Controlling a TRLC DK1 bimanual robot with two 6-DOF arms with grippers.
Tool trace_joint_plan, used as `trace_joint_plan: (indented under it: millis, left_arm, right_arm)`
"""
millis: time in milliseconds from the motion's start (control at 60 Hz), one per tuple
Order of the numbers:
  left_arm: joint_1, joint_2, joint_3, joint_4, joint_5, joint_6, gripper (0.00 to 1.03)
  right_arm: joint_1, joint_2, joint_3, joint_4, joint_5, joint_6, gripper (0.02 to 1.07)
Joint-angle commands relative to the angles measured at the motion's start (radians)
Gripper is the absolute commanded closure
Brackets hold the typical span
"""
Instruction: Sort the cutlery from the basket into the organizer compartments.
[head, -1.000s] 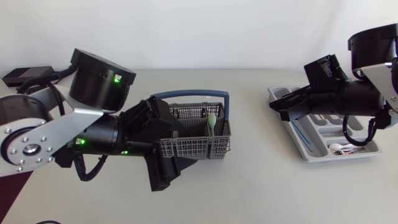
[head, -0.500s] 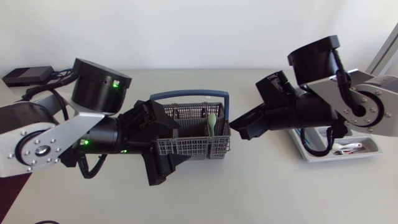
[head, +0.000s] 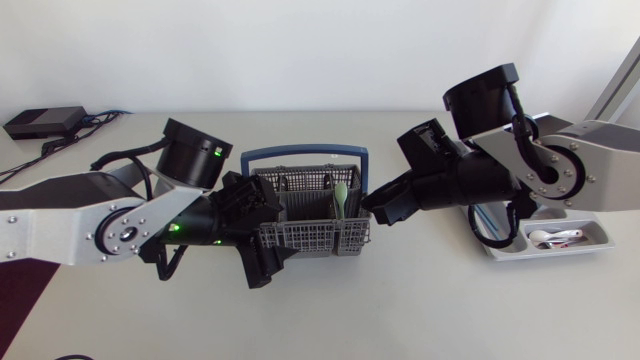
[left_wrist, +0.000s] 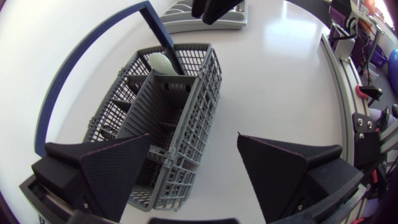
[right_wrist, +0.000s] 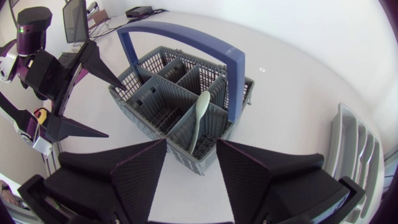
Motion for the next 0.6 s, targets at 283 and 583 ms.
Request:
trace_joint_plan:
  millis: [283,583]
  left_arm:
    - [-0.077,0.095,0.015,0.012,-0.034,0.005,0.10]
    - [-0.152,0.121,0.047,0.027,-0.063,-0.024,0.10]
  right_arm:
    - [-0.004,-0.017,-0.032,0.018,0.001,-0.001,0.48]
    - [-0.007,-0.043,-0.051,0.010,-0.001,-0.011,0.48]
